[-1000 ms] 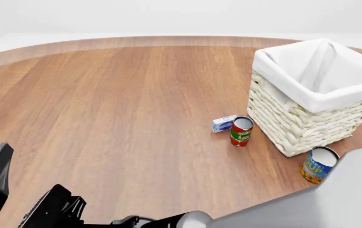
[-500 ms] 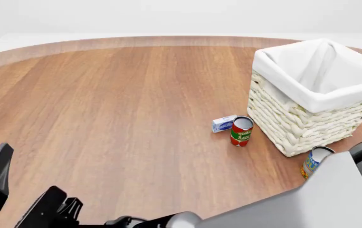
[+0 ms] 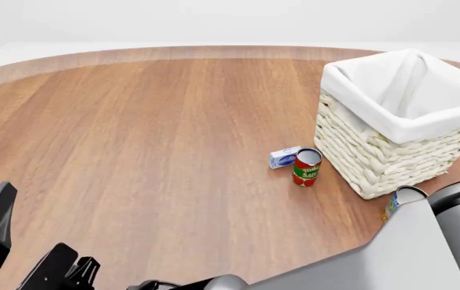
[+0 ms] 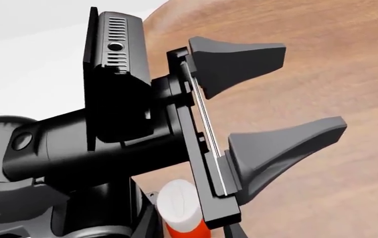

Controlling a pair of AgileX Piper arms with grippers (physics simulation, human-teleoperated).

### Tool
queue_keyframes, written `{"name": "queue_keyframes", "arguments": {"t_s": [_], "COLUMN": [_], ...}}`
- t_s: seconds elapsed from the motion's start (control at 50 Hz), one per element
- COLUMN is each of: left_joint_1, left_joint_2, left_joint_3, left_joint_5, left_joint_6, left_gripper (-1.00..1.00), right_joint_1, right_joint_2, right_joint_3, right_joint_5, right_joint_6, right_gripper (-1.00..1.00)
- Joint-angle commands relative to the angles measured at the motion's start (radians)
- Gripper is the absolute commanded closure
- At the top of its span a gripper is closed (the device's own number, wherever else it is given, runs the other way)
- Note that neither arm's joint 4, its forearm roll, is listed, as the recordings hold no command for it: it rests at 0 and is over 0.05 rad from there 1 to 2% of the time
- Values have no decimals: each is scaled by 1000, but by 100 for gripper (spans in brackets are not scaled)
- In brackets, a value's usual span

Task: Pick up the ketchup, and put it in the basket.

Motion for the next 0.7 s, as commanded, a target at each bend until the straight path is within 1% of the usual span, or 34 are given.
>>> {"name": "queue_keyframes", "arguments": {"t_s": [0.02,0.18,0.2,0.7], "left_joint_1": [0,0,0,0], "left_joint_2": [0,0,0,0], "left_joint_3": [0,0,0,0], "left_joint_5": [0,0,0,0], "left_joint_6": [0,0,0,0], "left_gripper": [-100,-100,-100,-100], "right_joint_1": [4,9,10,8], "right_joint_2": [12,9,9,-7], "right_joint_3": [-10,-8,-7,6], "right_joint_5": [5,2,1,-7], "right_joint_6": [0,4,6,8], "right_gripper": [-100,-100,100,100]}}
